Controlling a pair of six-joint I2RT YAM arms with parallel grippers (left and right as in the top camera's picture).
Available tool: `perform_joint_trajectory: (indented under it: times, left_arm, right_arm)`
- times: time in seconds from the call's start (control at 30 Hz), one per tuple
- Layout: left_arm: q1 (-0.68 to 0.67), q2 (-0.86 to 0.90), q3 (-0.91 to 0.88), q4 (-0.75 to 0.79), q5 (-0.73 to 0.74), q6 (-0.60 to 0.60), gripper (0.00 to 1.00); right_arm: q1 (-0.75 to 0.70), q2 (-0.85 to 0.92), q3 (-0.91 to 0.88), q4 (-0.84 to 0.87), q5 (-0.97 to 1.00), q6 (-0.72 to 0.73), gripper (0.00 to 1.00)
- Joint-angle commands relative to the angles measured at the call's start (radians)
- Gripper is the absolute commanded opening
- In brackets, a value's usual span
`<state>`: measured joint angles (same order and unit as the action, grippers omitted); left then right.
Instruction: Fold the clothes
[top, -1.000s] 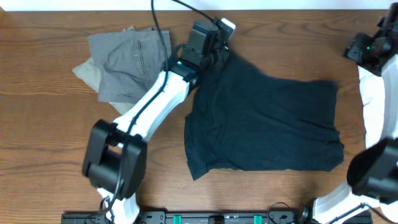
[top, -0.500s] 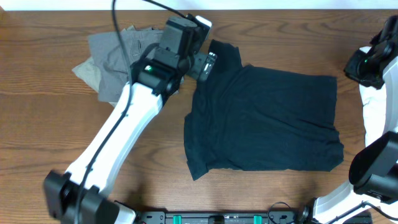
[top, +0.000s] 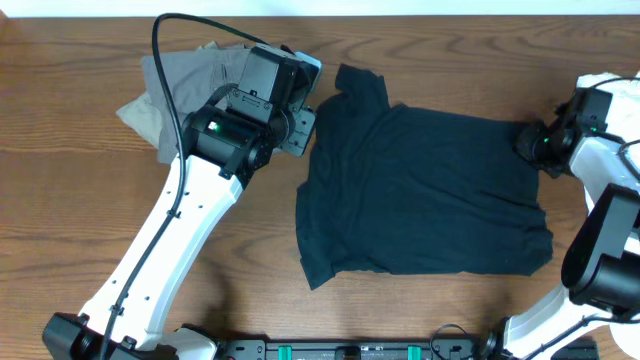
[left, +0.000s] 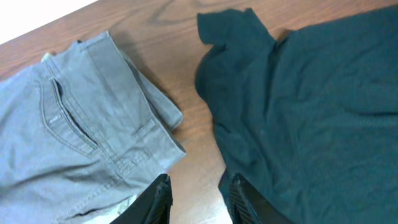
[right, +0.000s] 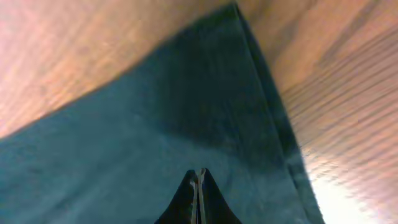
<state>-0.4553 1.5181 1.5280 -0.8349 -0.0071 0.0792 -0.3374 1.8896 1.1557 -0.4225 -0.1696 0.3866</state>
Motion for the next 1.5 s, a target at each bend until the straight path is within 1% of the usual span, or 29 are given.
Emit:
perform_joint_trajectory:
  times: [0.0,0.07,0.13,0.2,0.27,0.33,0.37,0.43,0.47,0.63,0.7,0.73,0.8,0.93,1.03,1.17,1.27,1.33,1.4,1.47]
  left_arm:
    - [0.0,-0.015,0.016,-0.017,-0.001,-0.014,0.33]
    - [0.0,-0.015,0.016,-0.026,-0.001,-0.014,0.34]
    - [0.0,-0.015,0.016,-0.036,-0.001,-0.014,0.34]
    - [0.0,-0.015,0.016,-0.043,-0.001,-0.016,0.46]
    - [0.0,-0.015,0.016,-0.047,-0.001,-0.04,0.52]
    - [0.0,-0.015,0.016,-0.049,-0.001,-0.051,0.56]
    - [0.0,-0.015,0.016,-0.048,0.0,-0.051,0.58]
    - [0.0,-0.014,0.016,-0.046,0.026,-0.051,0.66]
    - [0.0,-0.014,0.016,-0.043,0.04,-0.051,0.69]
    - [0.0,-0.009,0.014,-0.05,0.052,-0.051,0.73]
    - [0.0,-0.006,0.012,-0.062,0.052,-0.059,0.73]
    - [0.0,-0.003,0.012,-0.073,0.052,-0.059,0.73]
    - [0.0,0.002,0.011,-0.095,0.052,-0.059,0.74]
    - [0.0,0.018,-0.014,-0.141,0.054,-0.091,0.75]
    - [0.001,0.04,-0.055,-0.164,0.124,-0.1,0.76]
    - [0.0,0.094,-0.126,-0.119,0.21,-0.1,0.75]
    - [0.001,0.166,-0.162,-0.105,0.261,-0.09,0.72]
    - [0.0,0.225,-0.172,-0.106,0.284,-0.057,0.72]
    - [0.0,0.291,-0.172,-0.106,0.292,-0.05,0.72]
    - [0.0,0.348,-0.172,-0.101,0.292,-0.039,0.72]
  right_arm:
    - [-0.003,0.048,-0.011,0.015,-0.002,0.04,0.01]
    - [-0.003,0.076,-0.011,0.011,0.037,0.048,0.01]
    - [-0.004,0.108,-0.011,0.008,0.121,0.047,0.01]
    - [-0.01,0.129,-0.011,0.003,0.271,0.047,0.01]
    - [-0.025,0.145,-0.007,0.004,0.389,0.062,0.02]
    - [-0.054,0.153,0.012,0.014,0.409,0.061,0.01]
    - [-0.067,0.155,0.022,0.021,0.4,0.061,0.01]
    - [-0.097,0.155,0.044,0.06,0.355,0.041,0.01]
    - [-0.108,0.155,0.056,0.072,0.331,0.031,0.01]
    - [-0.143,0.153,0.141,0.077,0.174,-0.01,0.01]
    - [-0.146,0.146,0.18,0.06,0.074,-0.069,0.01]
    - [-0.147,0.139,0.201,0.041,0.018,-0.101,0.02]
    - [-0.148,0.114,0.24,-0.01,-0.06,-0.134,0.06]
    - [-0.148,0.018,0.282,-0.086,-0.166,-0.145,0.17]
    - [-0.147,-0.082,0.284,-0.133,-0.232,-0.145,0.23]
    - [-0.138,-0.197,0.283,-0.253,-0.254,-0.139,0.25]
    - [-0.116,-0.248,0.283,-0.365,-0.254,-0.133,0.27]
    - [-0.098,-0.261,0.283,-0.439,-0.253,-0.133,0.29]
    - [-0.077,-0.262,0.283,-0.51,-0.252,-0.135,0.32]
    - [-0.058,-0.26,0.275,-0.548,-0.248,-0.158,0.32]
